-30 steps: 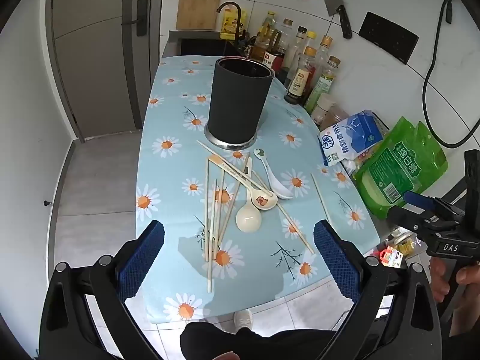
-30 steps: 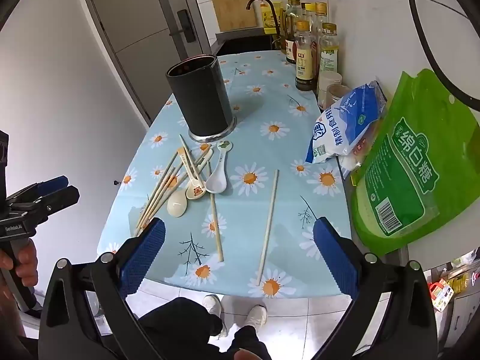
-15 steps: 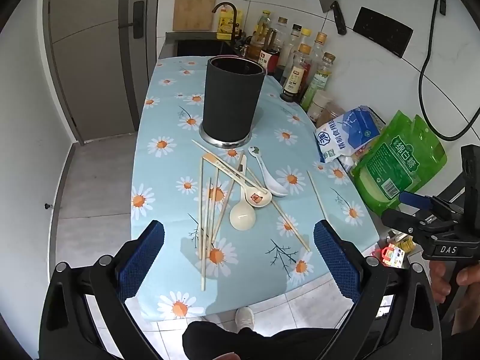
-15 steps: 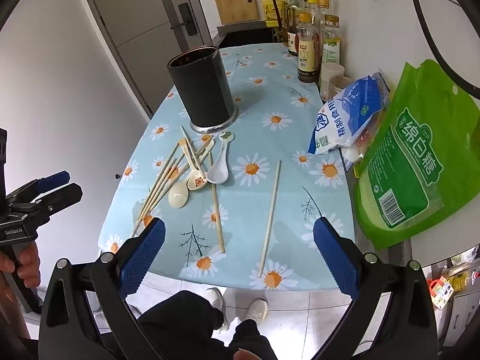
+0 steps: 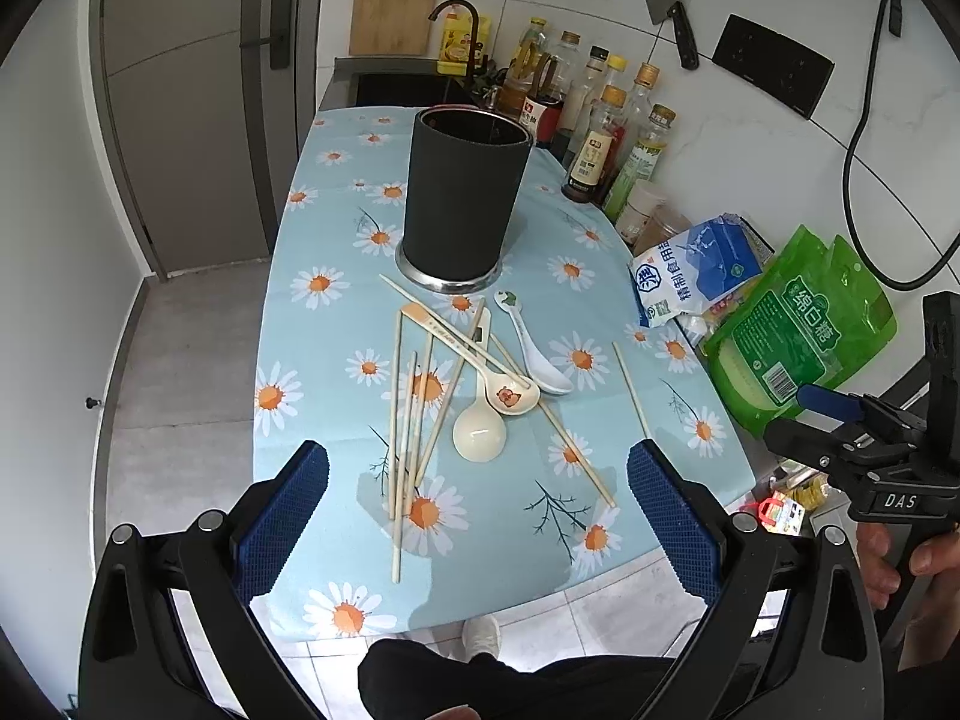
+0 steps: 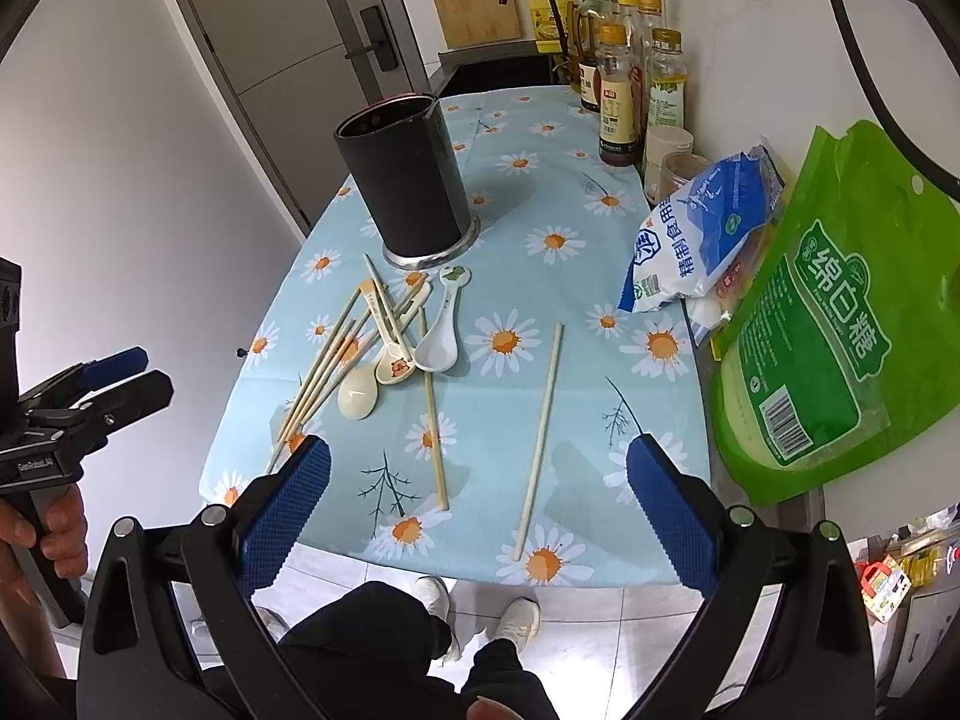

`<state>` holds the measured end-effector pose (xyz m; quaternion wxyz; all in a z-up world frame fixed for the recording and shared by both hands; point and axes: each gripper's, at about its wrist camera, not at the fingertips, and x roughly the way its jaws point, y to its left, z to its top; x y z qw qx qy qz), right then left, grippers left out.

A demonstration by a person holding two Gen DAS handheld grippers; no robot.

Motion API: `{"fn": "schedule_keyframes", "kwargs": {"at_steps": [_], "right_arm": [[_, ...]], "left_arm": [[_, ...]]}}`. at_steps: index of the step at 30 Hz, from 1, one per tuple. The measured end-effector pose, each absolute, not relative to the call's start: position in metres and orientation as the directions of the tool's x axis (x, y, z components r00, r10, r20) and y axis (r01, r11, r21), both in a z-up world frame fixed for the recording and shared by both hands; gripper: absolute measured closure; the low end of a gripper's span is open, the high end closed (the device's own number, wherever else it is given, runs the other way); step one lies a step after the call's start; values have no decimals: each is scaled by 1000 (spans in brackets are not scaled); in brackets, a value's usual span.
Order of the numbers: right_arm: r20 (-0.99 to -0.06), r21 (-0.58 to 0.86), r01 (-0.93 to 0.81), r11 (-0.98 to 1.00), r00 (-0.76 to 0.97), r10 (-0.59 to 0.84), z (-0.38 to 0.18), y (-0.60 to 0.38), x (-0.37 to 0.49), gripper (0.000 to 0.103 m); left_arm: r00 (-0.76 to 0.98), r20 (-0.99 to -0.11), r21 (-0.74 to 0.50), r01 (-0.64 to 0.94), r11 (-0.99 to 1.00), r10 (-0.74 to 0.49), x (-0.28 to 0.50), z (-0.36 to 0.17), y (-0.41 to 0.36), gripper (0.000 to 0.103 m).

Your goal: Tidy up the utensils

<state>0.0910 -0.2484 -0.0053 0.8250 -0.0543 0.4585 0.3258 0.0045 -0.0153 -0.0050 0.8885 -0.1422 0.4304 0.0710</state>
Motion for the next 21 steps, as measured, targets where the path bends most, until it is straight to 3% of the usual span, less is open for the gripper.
{"fn": "schedule_keyframes", "kwargs": {"at_steps": [21], "right_arm": [[-801,185,-585,790,376,466,-7,-246,92,5]], "left_arm": [[620,-784,-187,-256,948,13,5,-4,-17,7]]}}
